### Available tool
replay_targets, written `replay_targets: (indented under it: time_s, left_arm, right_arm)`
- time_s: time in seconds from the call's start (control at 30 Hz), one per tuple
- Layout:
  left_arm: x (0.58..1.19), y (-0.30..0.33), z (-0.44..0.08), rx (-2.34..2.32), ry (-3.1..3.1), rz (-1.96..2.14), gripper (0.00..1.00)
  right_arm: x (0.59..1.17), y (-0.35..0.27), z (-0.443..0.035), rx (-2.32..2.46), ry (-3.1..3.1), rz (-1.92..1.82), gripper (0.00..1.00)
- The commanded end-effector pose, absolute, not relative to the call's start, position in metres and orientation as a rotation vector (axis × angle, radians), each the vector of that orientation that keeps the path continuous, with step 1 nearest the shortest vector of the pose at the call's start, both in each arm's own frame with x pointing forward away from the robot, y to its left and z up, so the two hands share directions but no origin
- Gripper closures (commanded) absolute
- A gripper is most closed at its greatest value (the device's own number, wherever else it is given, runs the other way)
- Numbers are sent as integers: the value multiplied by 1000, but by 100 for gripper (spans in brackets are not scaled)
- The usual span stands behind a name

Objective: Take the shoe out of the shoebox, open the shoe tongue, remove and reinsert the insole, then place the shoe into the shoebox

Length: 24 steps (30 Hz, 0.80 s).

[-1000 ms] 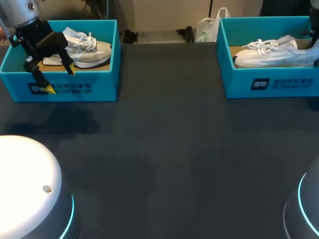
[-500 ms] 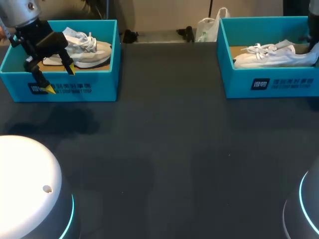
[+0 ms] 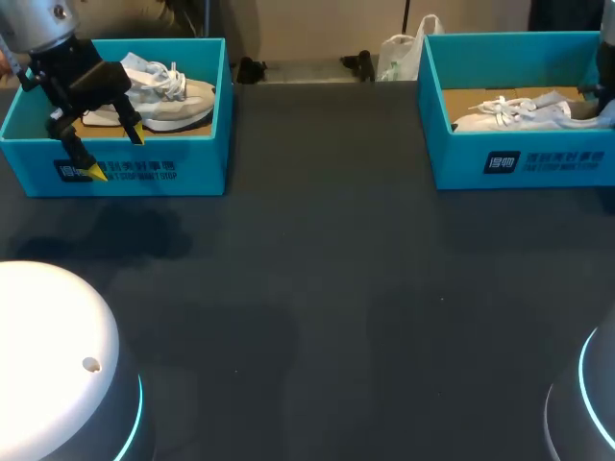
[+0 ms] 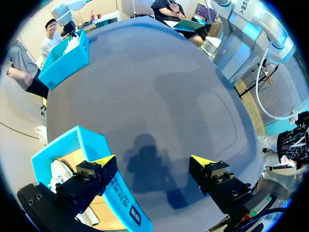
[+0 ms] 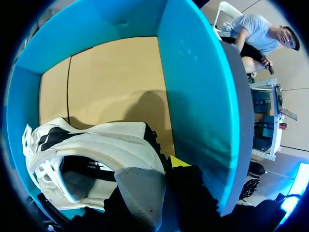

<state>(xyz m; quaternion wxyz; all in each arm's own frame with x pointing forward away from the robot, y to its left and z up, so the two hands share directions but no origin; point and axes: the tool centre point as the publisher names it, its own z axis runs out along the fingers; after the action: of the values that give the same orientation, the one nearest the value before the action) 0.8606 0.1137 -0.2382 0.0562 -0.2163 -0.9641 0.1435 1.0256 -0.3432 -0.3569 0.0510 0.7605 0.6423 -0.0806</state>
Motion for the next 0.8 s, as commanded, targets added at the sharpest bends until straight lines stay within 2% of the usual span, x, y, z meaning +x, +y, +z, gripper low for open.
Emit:
replay_targets:
  time_s: [0.03,0.8]
  left_arm:
    - [860,114,-238,-656,-2925,432,0]
    - [860,114,-238,-656,-2925,432,0]
  right_arm:
    - [1029,-346,-366,2326,1964,-237,100]
    - [1031,-338,-397,2353,1999,-243,100]
